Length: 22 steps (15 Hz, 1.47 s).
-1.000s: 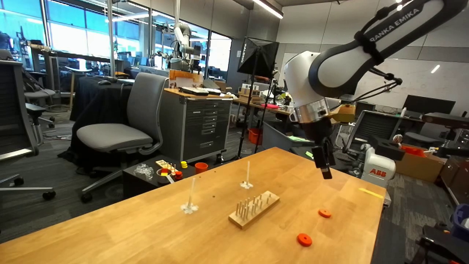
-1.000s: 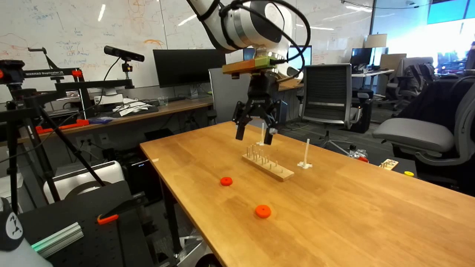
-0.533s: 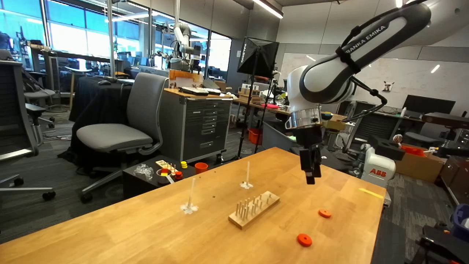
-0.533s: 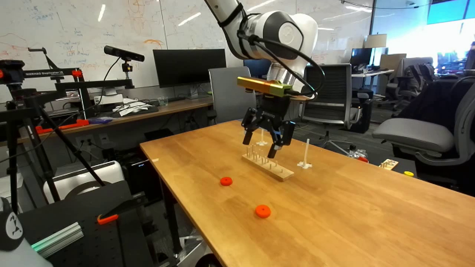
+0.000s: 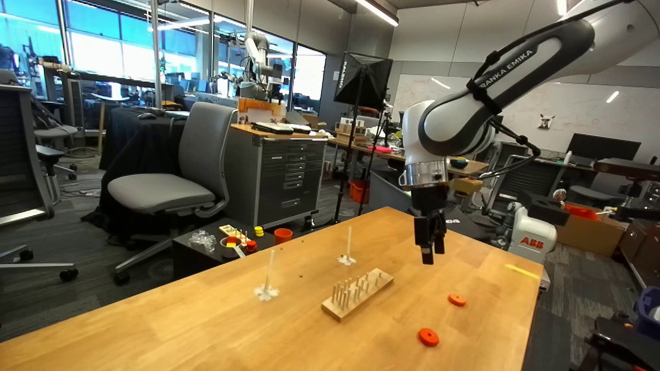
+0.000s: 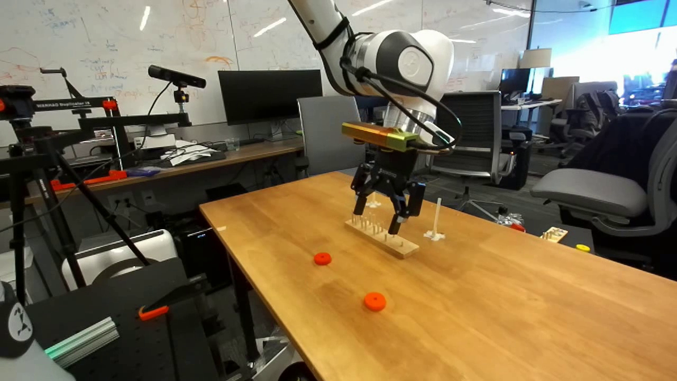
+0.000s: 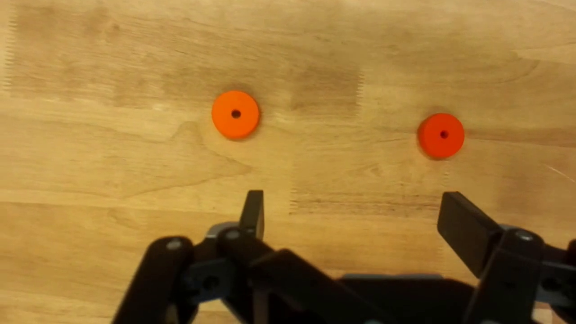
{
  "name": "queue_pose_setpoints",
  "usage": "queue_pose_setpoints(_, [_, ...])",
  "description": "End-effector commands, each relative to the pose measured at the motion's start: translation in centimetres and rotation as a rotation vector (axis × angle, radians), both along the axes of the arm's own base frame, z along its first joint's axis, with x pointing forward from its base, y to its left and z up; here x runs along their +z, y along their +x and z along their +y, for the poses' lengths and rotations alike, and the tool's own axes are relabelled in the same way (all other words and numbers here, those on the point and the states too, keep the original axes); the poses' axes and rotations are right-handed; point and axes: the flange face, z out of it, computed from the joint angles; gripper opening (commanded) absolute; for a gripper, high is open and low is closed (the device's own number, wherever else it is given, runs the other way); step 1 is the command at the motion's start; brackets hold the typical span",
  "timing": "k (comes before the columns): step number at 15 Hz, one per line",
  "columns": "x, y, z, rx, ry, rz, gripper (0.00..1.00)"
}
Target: Pick up the orange ring on the right and place it on the wooden stand
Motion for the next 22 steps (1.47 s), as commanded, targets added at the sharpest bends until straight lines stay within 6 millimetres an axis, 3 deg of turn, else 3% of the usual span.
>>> queue_pose_setpoints(1, [-1.2,1.3,-1.7,-0.058,-0.040,-0.016,1.00])
queue_pose_setpoints(12, [-8.6,-0.5,-4.9,-0.126,-0.190,0.074,1.00])
queue_pose_setpoints(22, [-9.1,-1.5,-4.6,-0.121,-0.153,0.083,1.00])
